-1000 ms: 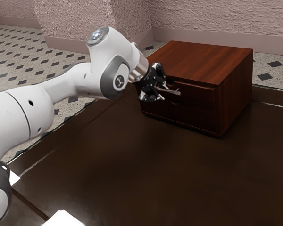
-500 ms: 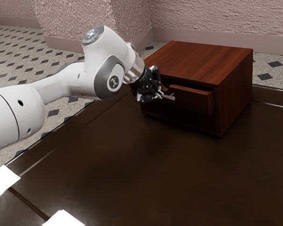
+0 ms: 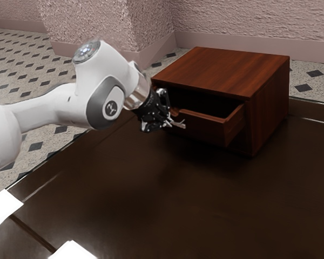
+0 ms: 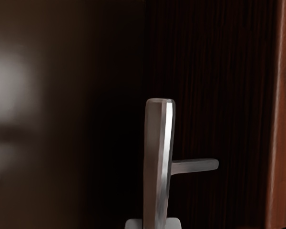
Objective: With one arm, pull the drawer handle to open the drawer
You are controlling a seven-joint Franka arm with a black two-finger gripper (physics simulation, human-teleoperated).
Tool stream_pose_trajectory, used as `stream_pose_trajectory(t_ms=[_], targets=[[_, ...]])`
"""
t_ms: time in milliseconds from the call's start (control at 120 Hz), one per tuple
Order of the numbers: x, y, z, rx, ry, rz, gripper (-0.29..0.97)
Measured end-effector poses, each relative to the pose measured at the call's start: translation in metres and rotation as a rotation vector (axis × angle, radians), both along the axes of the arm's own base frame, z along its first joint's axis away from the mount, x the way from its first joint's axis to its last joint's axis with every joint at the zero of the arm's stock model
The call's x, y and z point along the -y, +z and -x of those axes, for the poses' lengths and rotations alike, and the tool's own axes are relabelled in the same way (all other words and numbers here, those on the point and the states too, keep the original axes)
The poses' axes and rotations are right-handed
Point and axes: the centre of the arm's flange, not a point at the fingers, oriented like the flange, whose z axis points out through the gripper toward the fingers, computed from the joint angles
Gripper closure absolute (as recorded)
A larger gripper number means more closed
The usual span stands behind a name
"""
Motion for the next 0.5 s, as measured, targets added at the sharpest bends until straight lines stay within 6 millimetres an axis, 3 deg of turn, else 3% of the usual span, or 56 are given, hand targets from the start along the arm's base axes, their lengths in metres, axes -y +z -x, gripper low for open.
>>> stream_pose_trajectory(t_ms=[500], targets=[[0.001,0.011,0.049,0.014,0.017,-0.001,0.79]])
